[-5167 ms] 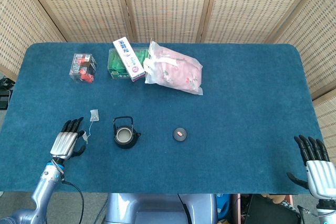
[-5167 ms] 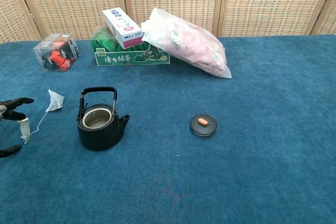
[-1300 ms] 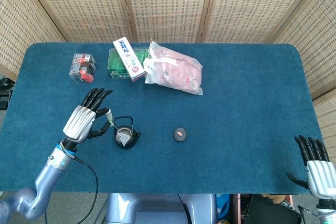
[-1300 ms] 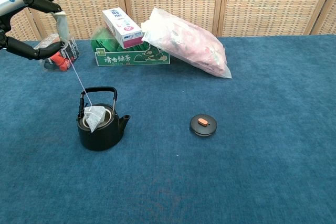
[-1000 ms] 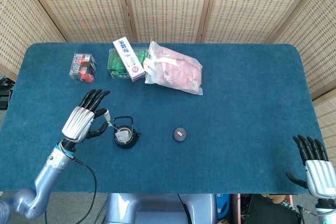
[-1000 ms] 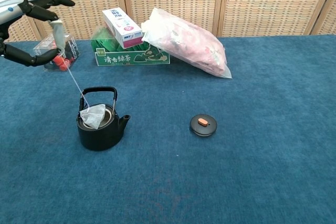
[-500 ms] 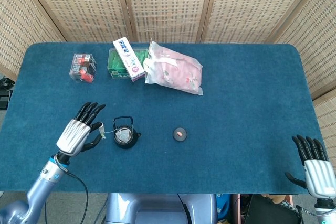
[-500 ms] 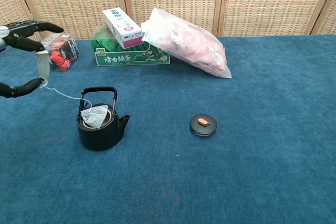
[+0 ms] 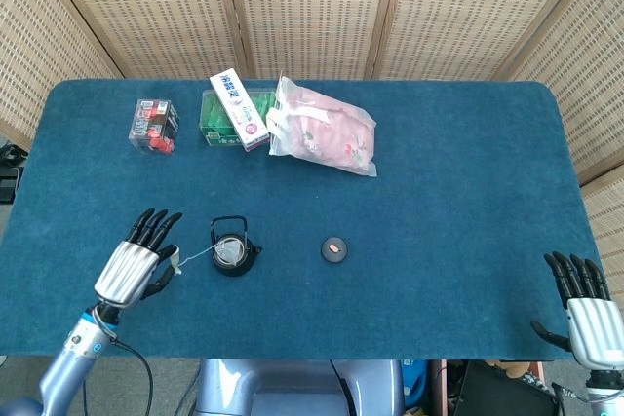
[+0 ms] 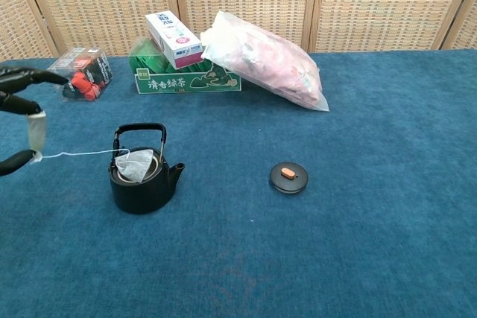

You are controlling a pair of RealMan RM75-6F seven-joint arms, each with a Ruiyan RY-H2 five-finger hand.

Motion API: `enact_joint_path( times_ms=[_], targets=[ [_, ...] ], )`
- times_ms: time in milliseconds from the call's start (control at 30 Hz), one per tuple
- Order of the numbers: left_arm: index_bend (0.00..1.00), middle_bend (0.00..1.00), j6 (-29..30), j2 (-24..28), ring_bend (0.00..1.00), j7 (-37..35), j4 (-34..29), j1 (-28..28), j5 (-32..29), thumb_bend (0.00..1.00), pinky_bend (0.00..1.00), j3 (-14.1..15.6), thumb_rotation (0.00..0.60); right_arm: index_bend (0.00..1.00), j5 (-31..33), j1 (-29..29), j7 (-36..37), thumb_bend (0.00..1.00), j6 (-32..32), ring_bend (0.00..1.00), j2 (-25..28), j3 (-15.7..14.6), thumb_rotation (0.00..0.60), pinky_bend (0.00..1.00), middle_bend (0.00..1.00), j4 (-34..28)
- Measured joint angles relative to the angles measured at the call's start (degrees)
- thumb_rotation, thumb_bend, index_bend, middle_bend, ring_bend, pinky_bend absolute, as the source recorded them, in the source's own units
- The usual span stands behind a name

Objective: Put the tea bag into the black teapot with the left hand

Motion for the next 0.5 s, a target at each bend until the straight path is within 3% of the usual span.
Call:
enact_joint_path(
  times_ms=[500],
  targets=[
    [0.53, 0.03, -4.15, 0.84, 0.00, 4.55, -1.47, 1.60, -3.75, 0.48, 0.00, 1.76, 0.600, 0.03, 0.00, -0.21, 0.10, 0.10, 0.27, 0.00, 0.02, -0.07, 0.600, 0.00, 0.17, 0.13]
  ],
)
